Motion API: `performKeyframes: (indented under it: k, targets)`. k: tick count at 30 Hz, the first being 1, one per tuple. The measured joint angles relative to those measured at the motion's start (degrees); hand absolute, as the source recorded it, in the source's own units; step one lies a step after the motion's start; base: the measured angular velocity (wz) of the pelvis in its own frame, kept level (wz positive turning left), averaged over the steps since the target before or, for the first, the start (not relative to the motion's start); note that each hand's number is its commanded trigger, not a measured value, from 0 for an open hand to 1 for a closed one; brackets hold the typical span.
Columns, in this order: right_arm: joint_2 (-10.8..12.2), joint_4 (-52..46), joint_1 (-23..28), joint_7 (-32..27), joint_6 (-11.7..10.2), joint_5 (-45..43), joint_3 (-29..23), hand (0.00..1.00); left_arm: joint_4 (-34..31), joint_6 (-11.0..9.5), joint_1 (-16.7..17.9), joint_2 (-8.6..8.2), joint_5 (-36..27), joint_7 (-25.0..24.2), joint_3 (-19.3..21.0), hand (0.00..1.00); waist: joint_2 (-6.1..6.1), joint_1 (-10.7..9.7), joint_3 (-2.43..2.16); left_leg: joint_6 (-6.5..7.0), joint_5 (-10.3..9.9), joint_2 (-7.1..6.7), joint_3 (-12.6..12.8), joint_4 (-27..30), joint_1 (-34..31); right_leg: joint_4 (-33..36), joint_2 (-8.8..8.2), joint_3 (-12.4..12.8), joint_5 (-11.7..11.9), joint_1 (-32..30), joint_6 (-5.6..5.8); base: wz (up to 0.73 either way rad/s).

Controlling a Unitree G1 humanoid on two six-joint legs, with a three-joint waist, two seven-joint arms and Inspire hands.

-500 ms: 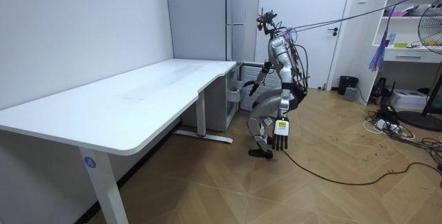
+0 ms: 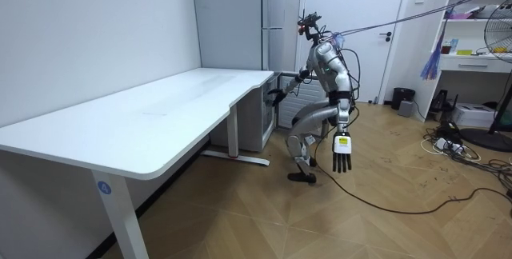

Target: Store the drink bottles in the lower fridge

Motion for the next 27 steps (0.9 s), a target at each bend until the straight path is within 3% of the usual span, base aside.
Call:
performKeyframes:
  k: [3, 13, 17, 24, 27]
  targets:
    - [0.0, -0.1, 0.0, -0.2, -0.6, 0.2, 0.9, 0.0, -0.1, 0.0, 0.2, 0.62, 0.1, -0.4, 0.2, 0.0, -0.19, 1.9, 0.02, -0.75, -1.3, 0.68, -0.2, 0.5, 1.3, 0.0, -0.02, -0.9, -0.7, 1.7, -0.51, -0.18]
    - [0.4, -4.5, 0.0, -4.1, -0.3, -0.2, 6.6, 0.0, -0.2, 0.2, 2.2, 2.2, 1.2, -2.2, 0.3, 0.0, -0.22, 2.5, -0.01, -2.27, -2.2, 2.32, -1.4, 1.2, 3.3, 0.1, -0.05, -3.7, -2.0, 4.5, -2.3, -0.09]
    - [0.4, -5.6, 0.0, -7.1, -0.3, -0.2, 7.7, 0.0, -0.2, 0.1, 3.6, 2.71, 1.3, -2.0, 0.3, 0.0, -0.24, 3.7, -0.05, -3.28, -1.9, 2.29, -2.6, 1.0, 4.1, 0.1, -0.85, -5.5, -2.5, 6.0, -3.15, 0.01]
    - [0.4, -11.0, 0.0, -13.3, -0.3, -0.2, 8.2, 0.0, -1.0, 0.0, 6.0, 3.46, 2.2, -2.0, 0.3, 0.0, -0.41, 4.0, -0.14, -3.87, -1.6, 2.1, -3.6, 0.5, 4.1, 0.1, -1.84, -6.4, -3.0, 6.4, -2.85, 0.05]
    - [0.4, -11.7, 0.0, -15.0, -0.9, -0.2, 8.3, 0.0, -1.1, -0.5, 6.2, 3.46, 3.2, -2.0, 0.3, 0.0, -0.36, 4.6, -0.17, -3.88, -1.6, 1.03, -4.0, 0.1, 5.0, -0.1, -2.38, -6.5, -3.1, 7.5, -2.79, 0.07]
